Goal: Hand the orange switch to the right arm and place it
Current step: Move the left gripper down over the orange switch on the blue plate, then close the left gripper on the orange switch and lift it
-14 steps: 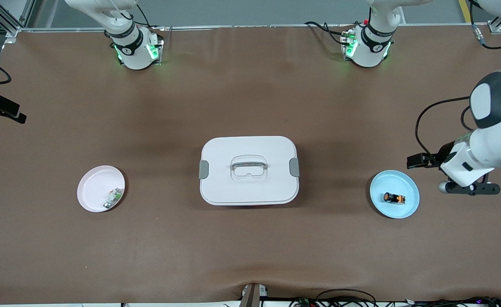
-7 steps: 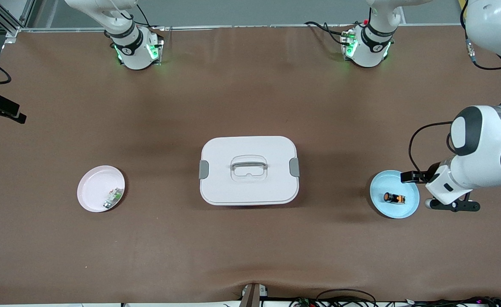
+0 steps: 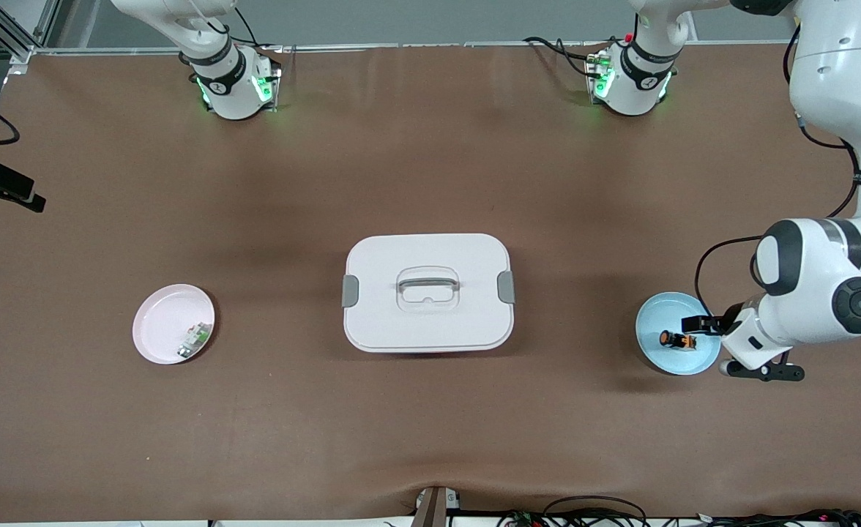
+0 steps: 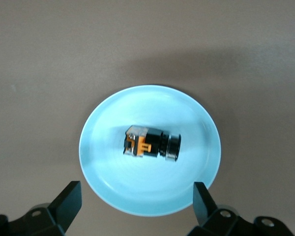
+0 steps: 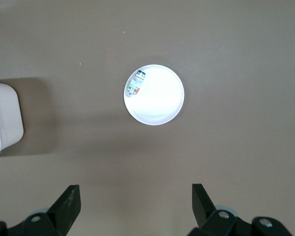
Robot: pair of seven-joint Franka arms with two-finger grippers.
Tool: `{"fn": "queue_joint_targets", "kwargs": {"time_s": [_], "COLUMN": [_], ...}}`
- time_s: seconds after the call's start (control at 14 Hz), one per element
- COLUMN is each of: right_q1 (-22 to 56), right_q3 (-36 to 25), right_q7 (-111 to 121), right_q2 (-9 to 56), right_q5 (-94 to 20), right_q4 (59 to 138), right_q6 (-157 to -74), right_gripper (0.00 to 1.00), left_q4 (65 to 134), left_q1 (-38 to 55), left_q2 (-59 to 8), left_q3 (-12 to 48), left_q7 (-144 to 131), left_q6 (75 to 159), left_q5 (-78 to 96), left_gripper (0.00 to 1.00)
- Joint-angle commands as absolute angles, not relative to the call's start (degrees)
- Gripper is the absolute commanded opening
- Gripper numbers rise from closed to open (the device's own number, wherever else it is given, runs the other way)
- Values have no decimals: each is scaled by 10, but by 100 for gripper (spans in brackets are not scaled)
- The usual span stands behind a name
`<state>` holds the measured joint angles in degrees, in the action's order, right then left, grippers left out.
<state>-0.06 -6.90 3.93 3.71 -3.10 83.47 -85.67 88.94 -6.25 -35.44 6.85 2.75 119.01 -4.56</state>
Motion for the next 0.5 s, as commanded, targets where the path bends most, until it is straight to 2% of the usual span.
{"fn": "queue_joint_targets", "kwargs": {"time_s": [0.0, 0.43], "right_q1": [-4, -4], "right_q3": [-67, -68], "right_q7": [36, 36], "right_q2": [36, 33], "right_q5": [-32, -29], "right_q4": [834, 833], "right_q6": [-857, -853], "right_gripper": [100, 100], "left_q4": [880, 879], "left_q1": [-69, -75], "left_q2": [-379, -405], "left_q3": [77, 78], "left_q7": [36, 143], "left_q6": [1225, 1244], "left_q5": [-47, -10], "left_gripper": [100, 100]}}
